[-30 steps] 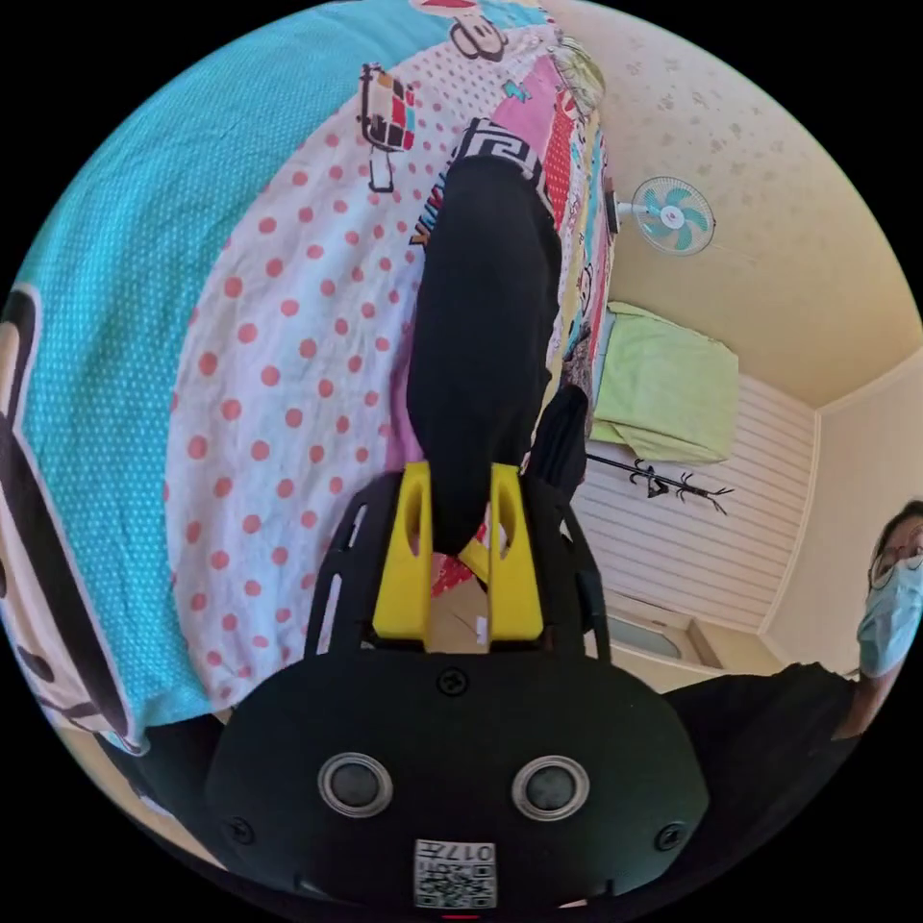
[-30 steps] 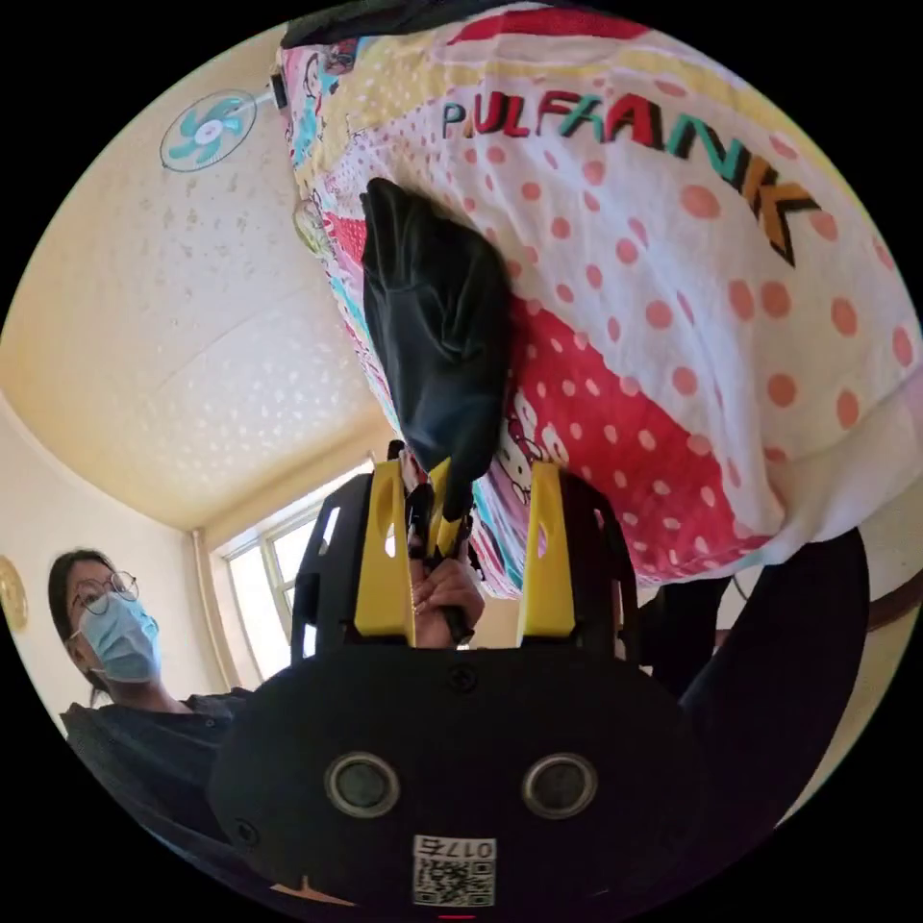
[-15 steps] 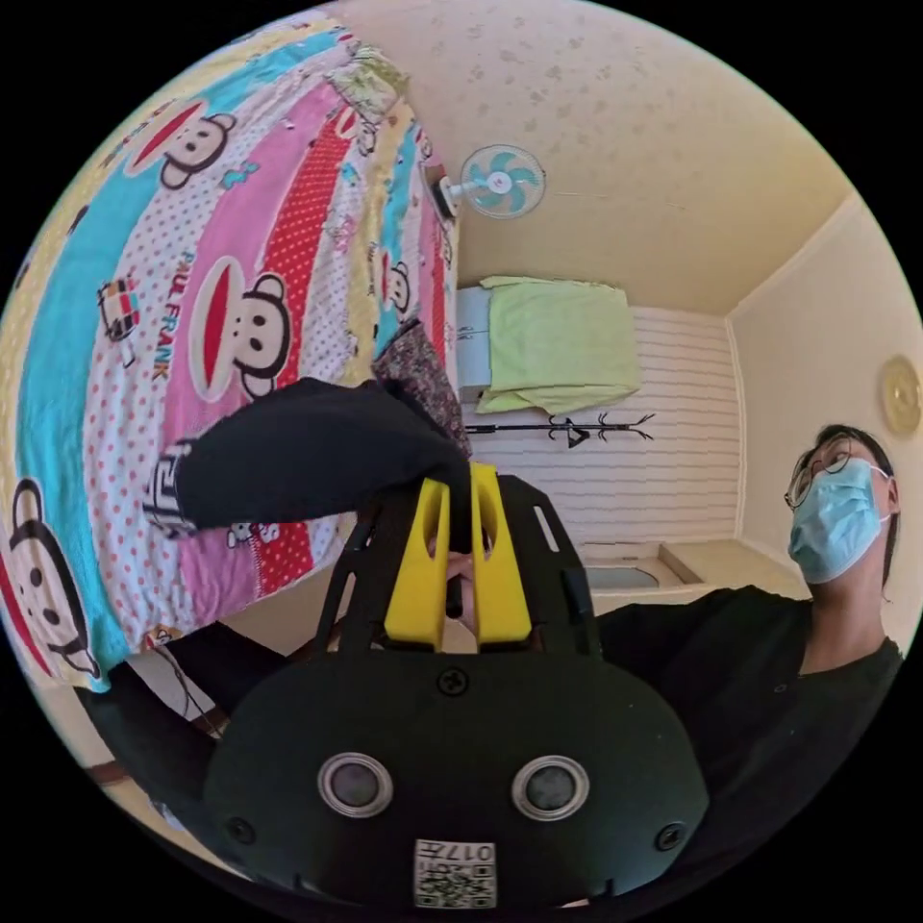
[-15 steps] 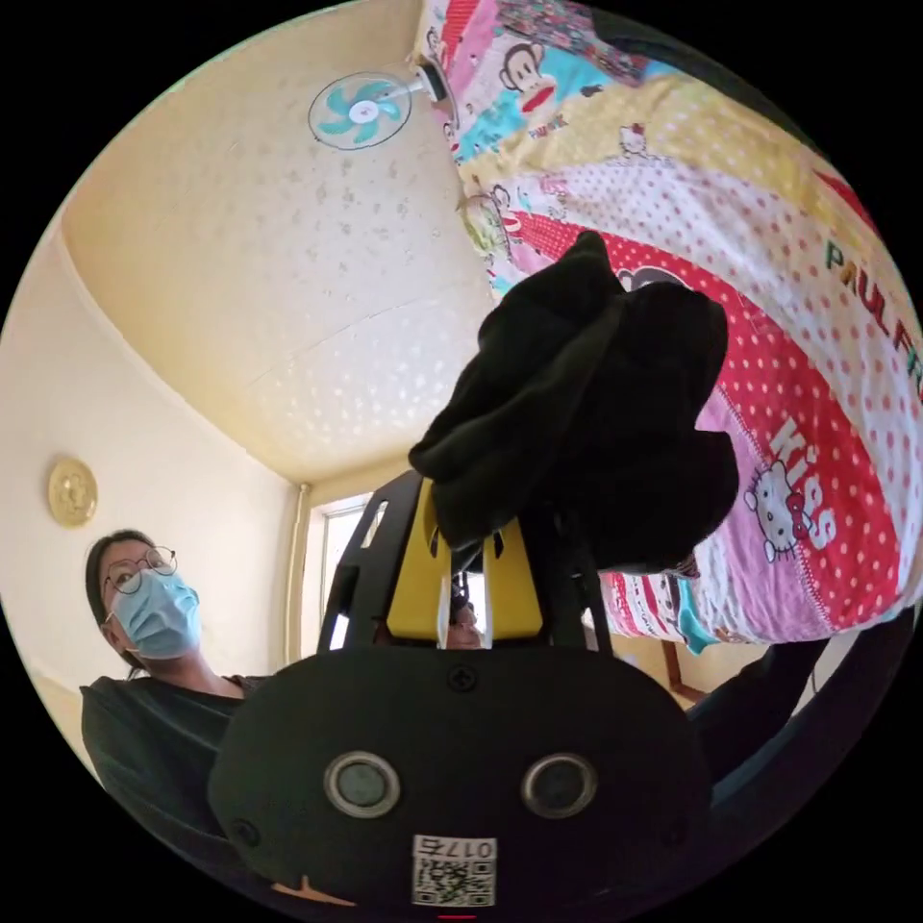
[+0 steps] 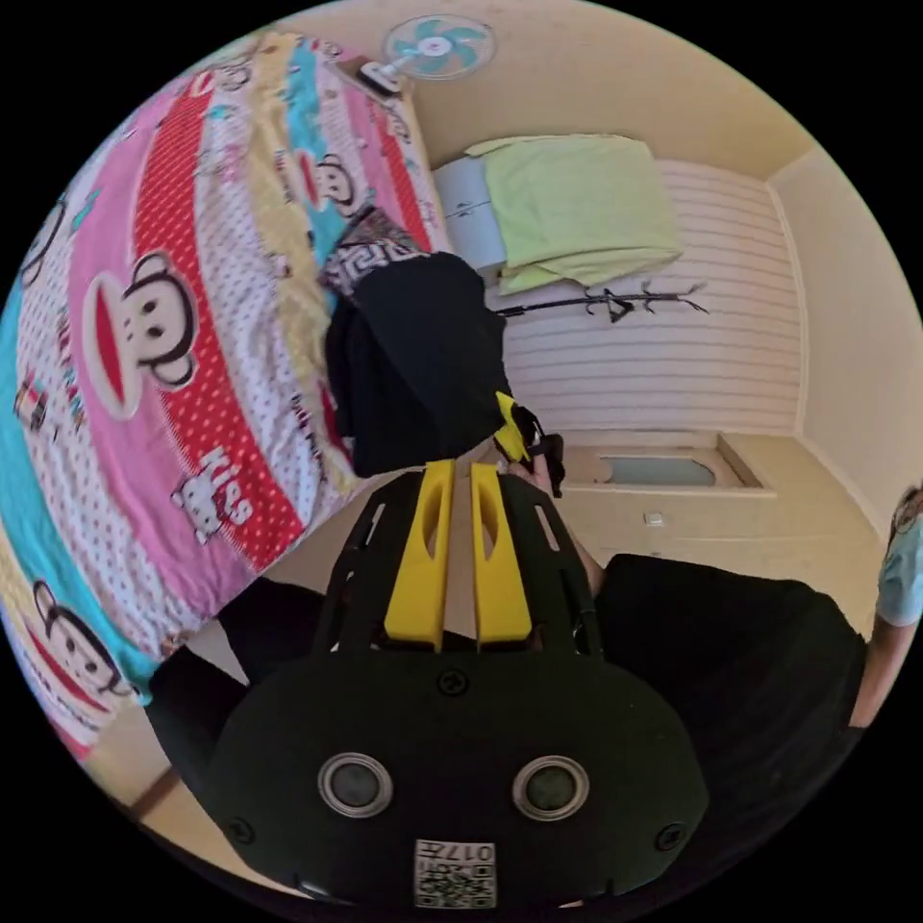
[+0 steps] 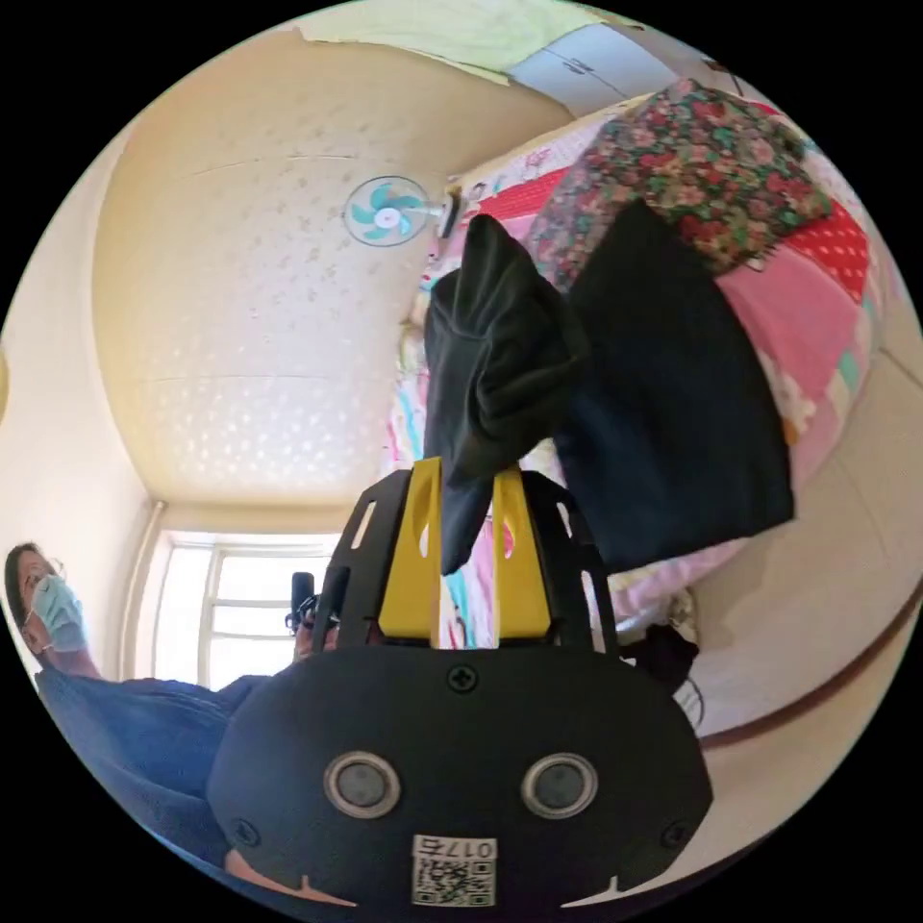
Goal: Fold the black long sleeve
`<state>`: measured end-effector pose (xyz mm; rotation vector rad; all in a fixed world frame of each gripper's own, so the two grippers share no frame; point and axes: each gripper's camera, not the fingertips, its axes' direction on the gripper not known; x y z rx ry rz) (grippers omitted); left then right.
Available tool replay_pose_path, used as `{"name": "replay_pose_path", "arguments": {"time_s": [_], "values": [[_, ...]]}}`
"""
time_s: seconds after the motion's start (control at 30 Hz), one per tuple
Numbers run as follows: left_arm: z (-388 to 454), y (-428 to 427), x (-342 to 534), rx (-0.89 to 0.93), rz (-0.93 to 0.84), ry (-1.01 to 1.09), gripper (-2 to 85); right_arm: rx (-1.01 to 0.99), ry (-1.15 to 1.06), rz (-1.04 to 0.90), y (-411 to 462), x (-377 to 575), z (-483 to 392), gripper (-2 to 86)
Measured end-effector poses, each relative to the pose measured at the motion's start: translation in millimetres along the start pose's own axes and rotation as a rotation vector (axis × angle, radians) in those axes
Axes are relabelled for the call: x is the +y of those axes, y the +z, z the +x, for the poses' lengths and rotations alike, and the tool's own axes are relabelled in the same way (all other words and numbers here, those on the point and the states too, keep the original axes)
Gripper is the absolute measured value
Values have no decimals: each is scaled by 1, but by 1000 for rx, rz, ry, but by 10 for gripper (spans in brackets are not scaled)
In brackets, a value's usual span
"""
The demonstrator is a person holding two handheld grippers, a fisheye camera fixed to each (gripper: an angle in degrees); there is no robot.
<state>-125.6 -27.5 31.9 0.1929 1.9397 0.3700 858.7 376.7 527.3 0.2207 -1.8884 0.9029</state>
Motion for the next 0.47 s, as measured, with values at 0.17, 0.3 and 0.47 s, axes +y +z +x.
{"name": "replay_pose_path", "arguments": {"time_s": [0.17, 0.3, 0.47], "values": [[-183, -107, 101, -274, 93, -614, -8, 397, 583, -274, 4, 107, 195, 41], [-248, -218, 303, -347, 121, -1387, -9, 526, 726, -457, 41, 189, 224, 17], [-198, -248, 433, -101, 596, -1552, -10, 658, 638, -896, 173, 230, 216, 7]]}}
